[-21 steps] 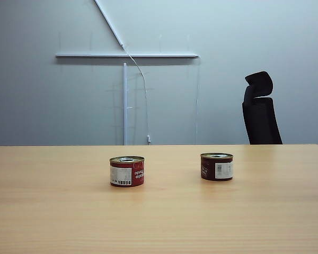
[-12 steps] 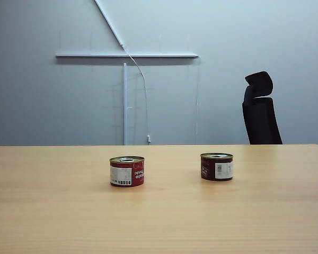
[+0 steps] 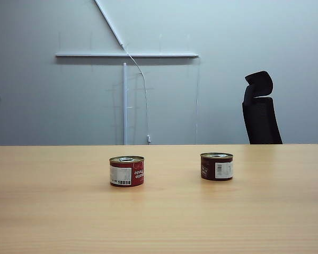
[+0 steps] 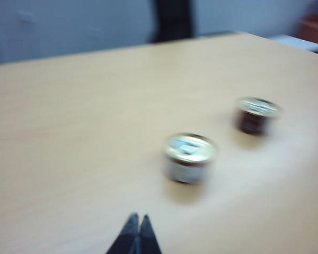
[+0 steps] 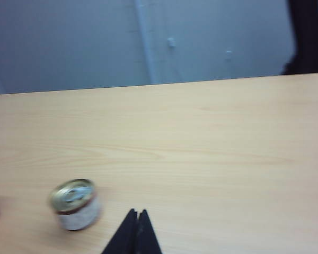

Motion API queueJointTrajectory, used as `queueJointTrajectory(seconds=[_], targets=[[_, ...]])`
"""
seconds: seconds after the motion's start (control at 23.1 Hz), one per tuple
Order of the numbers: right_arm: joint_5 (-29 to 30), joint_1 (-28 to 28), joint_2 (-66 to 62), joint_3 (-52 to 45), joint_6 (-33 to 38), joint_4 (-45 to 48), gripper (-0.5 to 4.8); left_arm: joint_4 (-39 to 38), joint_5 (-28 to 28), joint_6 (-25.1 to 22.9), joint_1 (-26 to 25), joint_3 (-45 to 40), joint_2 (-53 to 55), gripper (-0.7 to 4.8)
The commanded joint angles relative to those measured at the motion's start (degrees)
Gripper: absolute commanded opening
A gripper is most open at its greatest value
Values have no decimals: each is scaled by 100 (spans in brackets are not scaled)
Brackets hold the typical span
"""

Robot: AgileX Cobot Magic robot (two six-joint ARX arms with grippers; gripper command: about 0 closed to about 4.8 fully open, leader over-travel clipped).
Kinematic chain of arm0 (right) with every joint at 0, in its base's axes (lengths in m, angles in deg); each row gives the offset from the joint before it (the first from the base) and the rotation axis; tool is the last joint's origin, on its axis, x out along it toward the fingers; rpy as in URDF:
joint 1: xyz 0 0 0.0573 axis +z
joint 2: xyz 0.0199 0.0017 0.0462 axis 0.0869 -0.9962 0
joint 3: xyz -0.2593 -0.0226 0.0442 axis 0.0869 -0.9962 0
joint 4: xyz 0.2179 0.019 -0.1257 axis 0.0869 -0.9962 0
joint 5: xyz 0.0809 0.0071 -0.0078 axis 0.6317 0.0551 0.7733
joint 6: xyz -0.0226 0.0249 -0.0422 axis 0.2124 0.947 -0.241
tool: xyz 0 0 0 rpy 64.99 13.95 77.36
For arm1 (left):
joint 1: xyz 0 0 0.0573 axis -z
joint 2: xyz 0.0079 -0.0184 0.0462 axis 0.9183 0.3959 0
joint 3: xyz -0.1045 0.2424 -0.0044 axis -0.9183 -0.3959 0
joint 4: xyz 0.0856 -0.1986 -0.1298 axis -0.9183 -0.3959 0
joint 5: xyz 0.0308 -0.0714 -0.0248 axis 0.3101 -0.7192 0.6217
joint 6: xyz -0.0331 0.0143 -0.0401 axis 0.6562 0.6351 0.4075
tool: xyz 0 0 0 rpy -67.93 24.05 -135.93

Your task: Stack a can of tomatoes on the right onto the can of tomatoes on the left.

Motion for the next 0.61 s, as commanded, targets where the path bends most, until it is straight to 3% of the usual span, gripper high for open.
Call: queueJointTrajectory(seconds=[0.04, 0.26, 0.35, 0.39, 0.43, 0.52, 0.61], targets=[[699, 28, -17, 0, 9, 297, -6, 74, -83, -39, 662, 15, 238, -2], [-20, 686, -267, 505, -129, 284, -3, 74, -101, -39, 831, 15, 520, -2], [-164, 988, -984, 992, -610, 280, 104, 74, -101, -39, 831, 15, 662, -2], [-140, 1161, -1624, 1222, -820, 293, 263, 74, -101, -39, 831, 15, 809, -2], [-105, 1292, -2085, 1351, -1021, 321, 365, 72, -101, -39, 831, 15, 890, -2], [-66, 1648, -3373, 1639, -1537, 514, 479, 72, -103, -39, 831, 15, 1108, -2], [-79, 1939, -4616, 1880, -1912, 898, 479, 52, -103, -39, 831, 17, 1161, -2]])
